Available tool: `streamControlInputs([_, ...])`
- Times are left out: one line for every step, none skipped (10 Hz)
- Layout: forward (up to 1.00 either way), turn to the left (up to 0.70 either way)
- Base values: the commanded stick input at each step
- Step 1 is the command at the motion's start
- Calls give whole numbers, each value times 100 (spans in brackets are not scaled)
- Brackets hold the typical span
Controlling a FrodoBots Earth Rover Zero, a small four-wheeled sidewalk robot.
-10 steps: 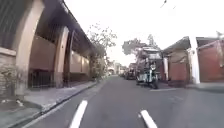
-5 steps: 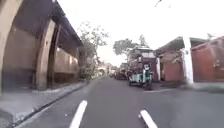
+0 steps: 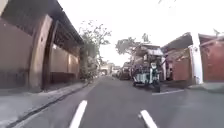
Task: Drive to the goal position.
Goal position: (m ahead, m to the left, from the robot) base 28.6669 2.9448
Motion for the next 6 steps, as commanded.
streamControlInputs([85,34])
streamControlInputs([85,12])
streamControlInputs([85,0])
streamControlInputs([85,0])
streamControlInputs([85,0])
streamControlInputs([85,0])
